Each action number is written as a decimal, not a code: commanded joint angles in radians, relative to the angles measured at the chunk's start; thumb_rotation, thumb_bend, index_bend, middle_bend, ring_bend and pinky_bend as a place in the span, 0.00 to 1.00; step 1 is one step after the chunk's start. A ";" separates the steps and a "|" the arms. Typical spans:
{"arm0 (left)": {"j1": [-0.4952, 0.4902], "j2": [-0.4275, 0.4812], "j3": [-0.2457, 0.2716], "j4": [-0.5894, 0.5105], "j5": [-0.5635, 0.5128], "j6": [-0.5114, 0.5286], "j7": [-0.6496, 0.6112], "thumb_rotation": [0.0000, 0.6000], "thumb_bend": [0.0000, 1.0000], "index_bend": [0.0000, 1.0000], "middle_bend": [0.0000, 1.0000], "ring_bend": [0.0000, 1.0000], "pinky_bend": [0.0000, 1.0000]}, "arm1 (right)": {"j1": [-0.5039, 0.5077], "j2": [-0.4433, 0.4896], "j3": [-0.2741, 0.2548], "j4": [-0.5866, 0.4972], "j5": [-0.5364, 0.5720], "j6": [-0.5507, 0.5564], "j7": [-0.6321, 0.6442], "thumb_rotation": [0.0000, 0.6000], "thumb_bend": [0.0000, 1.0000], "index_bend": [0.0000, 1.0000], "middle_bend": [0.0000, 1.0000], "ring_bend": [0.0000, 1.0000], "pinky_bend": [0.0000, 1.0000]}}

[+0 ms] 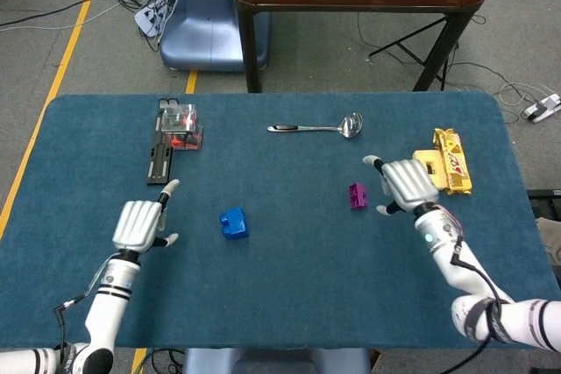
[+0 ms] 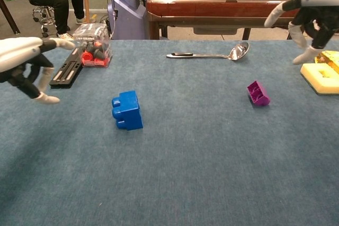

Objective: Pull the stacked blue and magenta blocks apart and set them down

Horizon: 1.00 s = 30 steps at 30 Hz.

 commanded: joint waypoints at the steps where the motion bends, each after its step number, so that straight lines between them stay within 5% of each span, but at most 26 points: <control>1: 0.093 0.062 0.076 0.055 0.096 0.070 -0.077 1.00 0.03 0.17 0.61 0.64 0.92 | -0.146 0.059 -0.056 -0.015 -0.185 0.131 0.083 1.00 0.00 0.27 0.56 0.54 0.68; 10: 0.231 0.138 0.149 0.219 0.261 0.190 -0.170 1.00 0.03 0.19 0.59 0.61 0.87 | -0.374 0.052 -0.097 0.070 -0.404 0.341 0.222 1.00 0.00 0.32 0.52 0.49 0.60; 17: 0.318 0.222 0.189 0.266 0.335 0.235 -0.206 0.93 0.03 0.19 0.53 0.54 0.82 | -0.524 -0.022 -0.108 0.168 -0.501 0.521 0.128 1.00 0.00 0.34 0.51 0.47 0.58; 30: 0.422 0.240 0.164 0.350 0.370 0.262 -0.268 0.98 0.03 0.20 0.53 0.54 0.82 | -0.639 -0.030 -0.066 0.207 -0.553 0.549 0.203 1.00 0.00 0.34 0.51 0.47 0.58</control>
